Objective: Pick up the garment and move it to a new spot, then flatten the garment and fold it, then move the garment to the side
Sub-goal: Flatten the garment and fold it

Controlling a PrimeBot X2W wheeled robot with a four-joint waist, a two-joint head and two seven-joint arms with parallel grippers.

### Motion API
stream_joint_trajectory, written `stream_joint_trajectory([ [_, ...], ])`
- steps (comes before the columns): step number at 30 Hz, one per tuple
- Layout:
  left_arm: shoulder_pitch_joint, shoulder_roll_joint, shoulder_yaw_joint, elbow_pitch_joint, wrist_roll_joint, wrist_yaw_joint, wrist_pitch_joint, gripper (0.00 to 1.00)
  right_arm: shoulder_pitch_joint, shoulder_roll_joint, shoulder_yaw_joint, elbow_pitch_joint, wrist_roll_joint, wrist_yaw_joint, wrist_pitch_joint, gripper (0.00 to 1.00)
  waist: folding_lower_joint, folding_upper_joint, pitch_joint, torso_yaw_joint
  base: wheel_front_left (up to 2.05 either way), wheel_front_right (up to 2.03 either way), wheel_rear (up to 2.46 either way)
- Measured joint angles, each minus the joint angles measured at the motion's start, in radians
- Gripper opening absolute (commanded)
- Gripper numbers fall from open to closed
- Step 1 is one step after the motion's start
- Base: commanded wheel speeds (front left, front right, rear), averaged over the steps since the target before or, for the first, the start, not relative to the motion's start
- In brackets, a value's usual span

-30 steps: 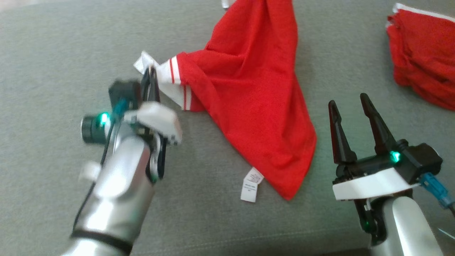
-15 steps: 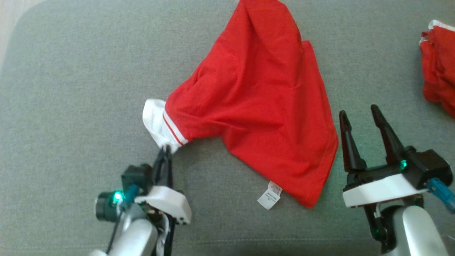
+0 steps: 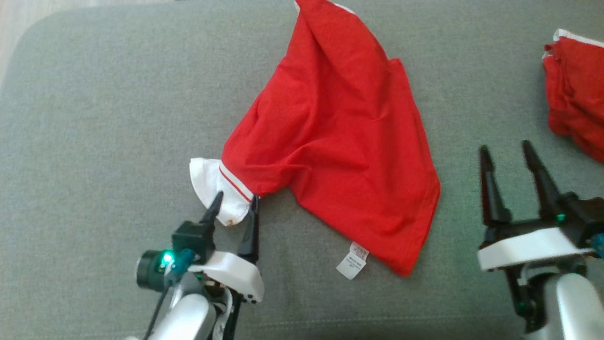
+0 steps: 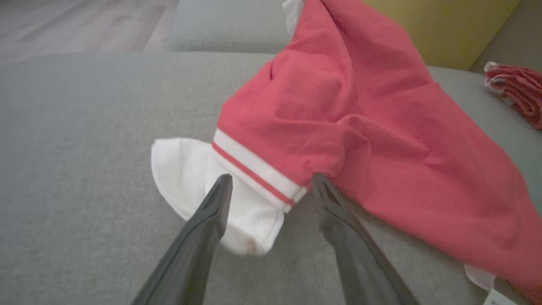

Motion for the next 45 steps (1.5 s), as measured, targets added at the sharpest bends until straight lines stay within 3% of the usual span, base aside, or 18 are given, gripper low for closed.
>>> stream_joint_trajectory([
  [9,0.050,0.048,0.059,-0.180,0.011,0.025,-0.033,1.00,0.028,0.000,-0.115,0.030,-0.024,0.000,0.068,1.00,0.0000,0.0000,-0.045,0.007,0.00,0.00,0.00],
  [19,0.108,0.063,0.088,-0.263,0.019,0.041,-0.040,1.00,0.005,-0.034,0.026,0.221,0.014,0.000,0.237,1.00,0.0000,0.0000,-0.084,0.054,0.00,0.00,0.00],
  [32,0.128,0.062,0.131,-0.300,0.019,0.058,-0.041,1.00,-0.166,-0.050,0.044,0.513,-0.005,0.000,0.310,1.00,0.0000,0.0000,-0.065,0.130,0.00,0.00,0.00],
  [33,0.128,0.062,0.133,-0.303,0.019,0.058,-0.041,1.00,-0.177,-0.056,0.044,0.523,-0.005,0.000,0.310,0.93,0.0000,0.0000,-0.062,0.133,0.00,0.00,0.00],
  [35,0.128,0.061,0.140,-0.307,0.025,0.058,-0.041,1.00,-0.201,-0.065,0.045,0.542,-0.005,0.000,0.310,0.49,0.0000,0.0000,-0.057,0.138,0.00,0.00,0.00],
  [40,0.127,0.059,0.159,-0.311,0.025,0.057,-0.041,1.00,-0.241,-0.086,0.042,0.571,-0.006,0.000,0.309,0.02,0.0000,0.0000,-0.046,0.141,0.00,0.00,0.00],
  [45,0.125,0.055,0.167,-0.314,0.035,0.053,-0.041,1.00,-0.309,-0.132,0.014,0.609,-0.033,0.000,0.310,0.00,0.0000,0.0000,-0.032,0.135,0.00,0.00,0.00],
])
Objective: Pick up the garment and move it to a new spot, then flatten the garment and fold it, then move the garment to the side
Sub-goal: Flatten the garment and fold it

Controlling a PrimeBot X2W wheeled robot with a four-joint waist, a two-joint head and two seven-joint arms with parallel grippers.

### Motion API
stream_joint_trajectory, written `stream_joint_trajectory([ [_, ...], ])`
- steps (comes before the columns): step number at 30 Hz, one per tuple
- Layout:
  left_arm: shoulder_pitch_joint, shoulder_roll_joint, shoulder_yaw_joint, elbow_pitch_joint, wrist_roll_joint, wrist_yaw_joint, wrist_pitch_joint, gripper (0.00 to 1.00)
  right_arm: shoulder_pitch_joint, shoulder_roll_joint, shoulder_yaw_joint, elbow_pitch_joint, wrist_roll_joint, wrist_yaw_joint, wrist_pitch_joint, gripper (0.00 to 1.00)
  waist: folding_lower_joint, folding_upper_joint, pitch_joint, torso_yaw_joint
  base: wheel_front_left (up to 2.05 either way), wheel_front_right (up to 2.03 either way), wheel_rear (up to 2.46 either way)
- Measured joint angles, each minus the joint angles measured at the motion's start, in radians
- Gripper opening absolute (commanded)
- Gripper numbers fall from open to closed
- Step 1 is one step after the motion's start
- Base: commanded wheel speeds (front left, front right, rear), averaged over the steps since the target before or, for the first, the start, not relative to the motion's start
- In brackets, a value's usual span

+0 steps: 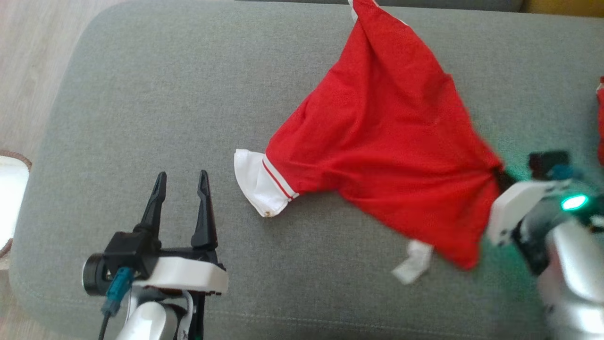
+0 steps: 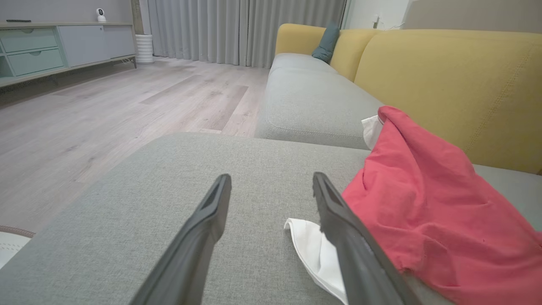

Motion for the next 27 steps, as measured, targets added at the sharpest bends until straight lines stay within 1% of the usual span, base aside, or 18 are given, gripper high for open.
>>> stream_joint_trajectory([
  [6,-0.005,-0.004,0.015,0.001,0.008,-0.007,0.000,1.00,-0.142,-0.086,-0.053,0.053,-0.063,0.000,0.008,0.00,0.0000,0.0000,0.017,-0.001,0.00,0.00,0.00],
  [12,-0.032,-0.016,0.021,0.009,0.015,-0.020,0.000,1.00,-0.259,-0.114,-0.083,0.153,-0.103,0.000,0.002,0.00,0.0000,0.0000,0.034,0.007,0.00,0.00,0.00],
  [13,-0.035,-0.019,0.021,0.011,0.015,-0.020,0.000,1.00,-0.268,-0.114,-0.084,0.170,-0.110,0.000,-0.008,0.03,0.0000,0.0000,0.034,0.007,0.00,0.00,0.00],
  [14,-0.037,-0.021,0.021,0.016,0.016,-0.023,0.000,1.00,-0.274,-0.114,-0.088,0.184,-0.119,0.000,-0.024,0.24,0.0000,0.0000,0.034,0.007,0.00,0.00,0.00],
  [15,-0.038,-0.024,0.021,0.020,0.016,-0.028,0.000,1.00,-0.280,-0.114,-0.093,0.195,-0.127,0.000,-0.038,0.56,0.0000,0.0000,0.034,0.006,0.00,0.00,0.00],
  [16,-0.040,-0.025,0.021,0.023,0.016,-0.028,0.000,1.00,-0.286,-0.113,-0.099,0.206,-0.134,0.000,-0.055,0.96,0.0000,0.0000,0.033,0.004,0.00,0.00,0.00],
  [17,-0.041,-0.026,0.022,0.025,0.016,-0.029,0.000,1.00,-0.293,-0.111,-0.102,0.214,-0.140,0.000,-0.075,1.00,0.0000,0.0000,0.032,0.001,0.00,0.00,0.00],
  [22,-0.042,-0.027,0.025,0.039,0.023,-0.049,0.000,1.00,-0.328,-0.076,-0.097,0.221,-0.139,0.000,-0.173,1.00,0.0000,0.0000,0.021,-0.023,0.00,0.00,0.00],
  [27,-0.051,-0.028,0.031,0.072,0.025,-0.064,0.000,1.00,-0.327,-0.031,-0.079,0.184,-0.113,0.000,-0.286,1.00,0.0000,0.0000,-0.002,-0.060,0.00,0.00,0.00],
])
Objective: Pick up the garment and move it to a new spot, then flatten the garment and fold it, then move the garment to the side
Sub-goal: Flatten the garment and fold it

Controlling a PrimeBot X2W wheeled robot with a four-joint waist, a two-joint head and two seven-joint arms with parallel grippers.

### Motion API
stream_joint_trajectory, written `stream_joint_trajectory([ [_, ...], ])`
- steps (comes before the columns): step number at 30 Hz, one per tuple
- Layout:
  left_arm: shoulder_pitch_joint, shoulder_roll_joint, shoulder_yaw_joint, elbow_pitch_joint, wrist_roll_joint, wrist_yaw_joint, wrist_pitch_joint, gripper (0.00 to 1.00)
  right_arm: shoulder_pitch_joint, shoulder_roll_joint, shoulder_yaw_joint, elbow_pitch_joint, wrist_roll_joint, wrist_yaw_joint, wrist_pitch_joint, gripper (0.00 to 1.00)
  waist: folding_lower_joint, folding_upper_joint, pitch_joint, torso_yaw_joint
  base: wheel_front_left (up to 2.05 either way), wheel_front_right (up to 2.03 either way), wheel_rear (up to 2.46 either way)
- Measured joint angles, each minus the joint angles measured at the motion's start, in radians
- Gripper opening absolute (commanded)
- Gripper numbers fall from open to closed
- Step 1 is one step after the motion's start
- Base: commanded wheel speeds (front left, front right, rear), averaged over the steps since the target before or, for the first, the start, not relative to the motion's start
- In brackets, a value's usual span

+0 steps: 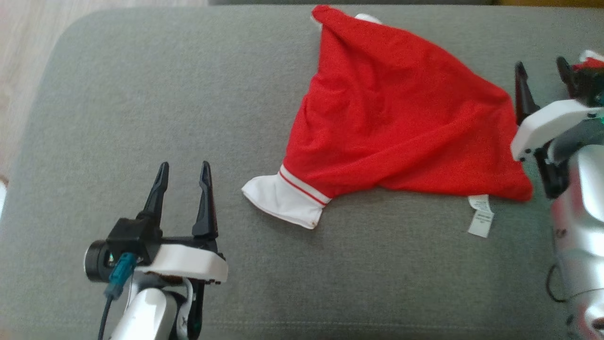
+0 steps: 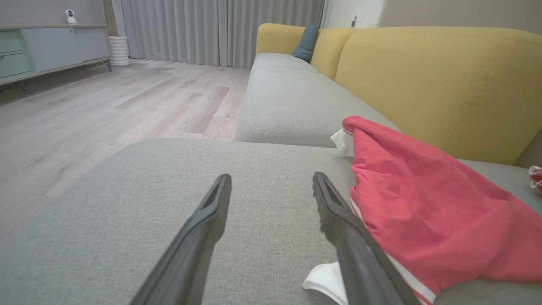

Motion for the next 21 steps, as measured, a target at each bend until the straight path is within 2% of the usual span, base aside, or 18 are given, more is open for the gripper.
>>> stream_joint_trajectory([
  [7,-0.002,0.000,0.020,0.056,0.000,-0.009,0.000,1.00,0.117,0.091,0.013,-0.132,0.042,0.000,-0.114,1.00,0.0000,0.0000,-0.044,-0.067,0.00,0.00,0.00],
  [13,0.008,0.000,0.026,0.079,-0.002,-0.023,0.000,1.00,0.295,0.140,0.042,-0.279,0.060,0.000,-0.138,1.00,0.0000,0.0000,-0.089,-0.114,0.00,0.00,0.00],
  [21,0.074,-0.007,0.026,0.093,-0.013,-0.035,0.000,1.00,0.464,0.151,0.064,-0.468,0.097,0.000,-0.131,1.00,0.0000,0.0001,-0.141,-0.140,0.00,0.00,0.00],
])
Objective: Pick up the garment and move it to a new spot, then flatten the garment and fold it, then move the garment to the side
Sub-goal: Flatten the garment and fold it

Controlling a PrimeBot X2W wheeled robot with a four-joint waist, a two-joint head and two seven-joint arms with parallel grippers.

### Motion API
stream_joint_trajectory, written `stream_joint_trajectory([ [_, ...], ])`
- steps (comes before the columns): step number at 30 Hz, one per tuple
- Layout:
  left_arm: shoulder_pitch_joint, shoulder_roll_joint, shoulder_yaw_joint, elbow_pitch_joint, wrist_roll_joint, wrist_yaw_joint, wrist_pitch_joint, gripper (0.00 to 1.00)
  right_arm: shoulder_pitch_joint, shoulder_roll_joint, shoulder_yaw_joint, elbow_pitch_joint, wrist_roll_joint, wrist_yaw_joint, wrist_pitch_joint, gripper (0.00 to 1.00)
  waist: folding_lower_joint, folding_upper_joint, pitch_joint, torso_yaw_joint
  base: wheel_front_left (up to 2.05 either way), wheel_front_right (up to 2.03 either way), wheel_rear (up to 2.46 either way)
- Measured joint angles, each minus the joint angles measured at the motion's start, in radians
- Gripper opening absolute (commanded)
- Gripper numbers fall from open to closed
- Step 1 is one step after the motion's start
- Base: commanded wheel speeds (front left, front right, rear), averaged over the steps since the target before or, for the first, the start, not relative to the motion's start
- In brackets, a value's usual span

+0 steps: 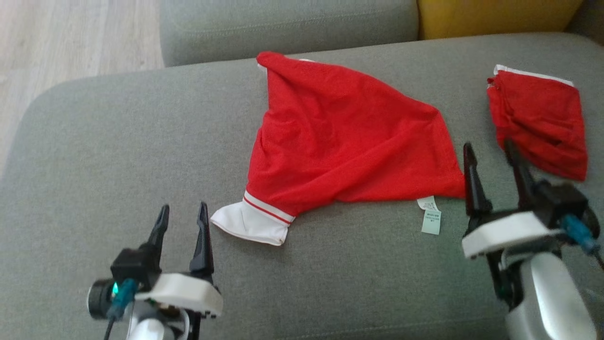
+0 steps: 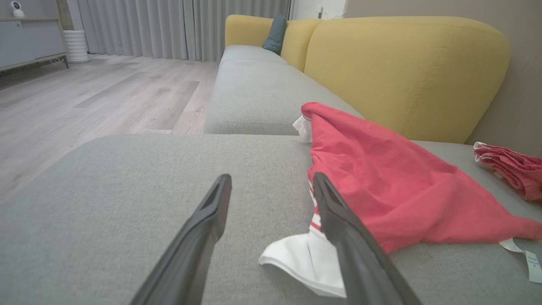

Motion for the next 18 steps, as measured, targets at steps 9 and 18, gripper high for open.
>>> stream_joint_trajectory([
  [9,0.065,-0.007,0.027,-0.008,-0.009,0.000,0.000,1.00,0.159,0.012,0.043,-0.146,0.100,0.000,0.038,1.00,0.0000,0.0000,-0.030,0.018,0.00,0.00,0.00],
  [18,0.065,-0.017,0.028,-0.013,-0.007,-0.001,0.000,1.00,0.171,0.012,0.046,-0.177,0.106,0.000,0.048,1.00,0.0000,0.0000,-0.028,0.046,0.00,0.00,0.00],
])
